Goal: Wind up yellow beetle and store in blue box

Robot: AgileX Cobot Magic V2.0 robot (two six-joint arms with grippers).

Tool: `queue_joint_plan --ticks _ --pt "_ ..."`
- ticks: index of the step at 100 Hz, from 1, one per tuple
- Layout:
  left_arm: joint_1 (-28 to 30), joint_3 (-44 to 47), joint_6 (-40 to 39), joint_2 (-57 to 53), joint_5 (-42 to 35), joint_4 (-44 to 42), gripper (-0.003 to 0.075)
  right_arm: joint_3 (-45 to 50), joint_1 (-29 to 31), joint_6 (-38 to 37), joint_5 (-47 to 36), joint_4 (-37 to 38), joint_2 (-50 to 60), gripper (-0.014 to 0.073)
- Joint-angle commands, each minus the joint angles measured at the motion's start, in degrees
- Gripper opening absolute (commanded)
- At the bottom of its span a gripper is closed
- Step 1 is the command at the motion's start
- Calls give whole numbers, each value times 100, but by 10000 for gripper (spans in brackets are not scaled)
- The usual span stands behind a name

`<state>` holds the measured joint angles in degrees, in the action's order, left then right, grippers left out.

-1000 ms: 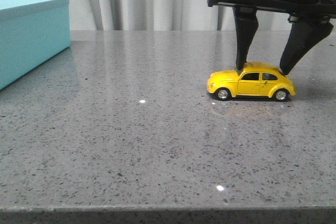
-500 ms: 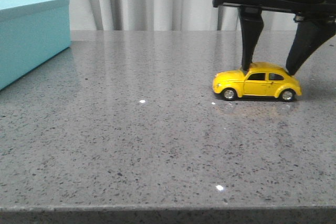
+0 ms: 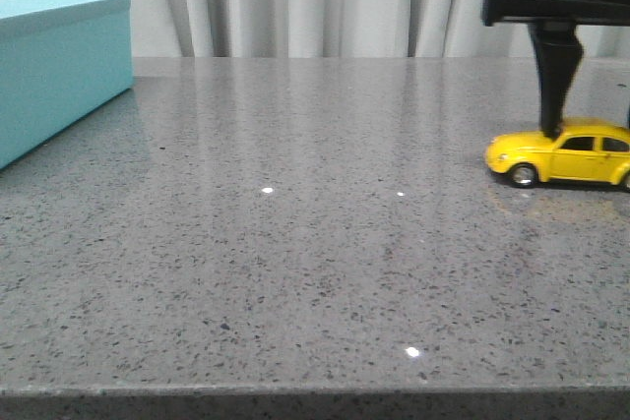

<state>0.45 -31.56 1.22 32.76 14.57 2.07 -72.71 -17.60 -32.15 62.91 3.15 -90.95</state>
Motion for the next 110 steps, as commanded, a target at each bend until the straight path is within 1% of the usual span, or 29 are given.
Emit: queue_joint_plan --ticks 1,27,40,57,92,110 --pt "-25 -199 -40 42 -474 8 302 125 165 147 -18 200 232 447" --pt "-25 -199 -40 42 -474 8 302 159 306 299 -257 151 564 447" --pt "-25 -199 -40 42 -474 8 302 20 112 423 -417 -163 1017 447" --pt "-25 -199 -40 42 -486 8 302 -3 -146 423 -618 -205 1586 447" --pt "-25 -163 -40 42 -461 49 302 25 -210 439 -755 -205 2086 447" --pt "-25 -163 -40 42 -470 60 302 301 -210 439 -1305 -205 2459 447"
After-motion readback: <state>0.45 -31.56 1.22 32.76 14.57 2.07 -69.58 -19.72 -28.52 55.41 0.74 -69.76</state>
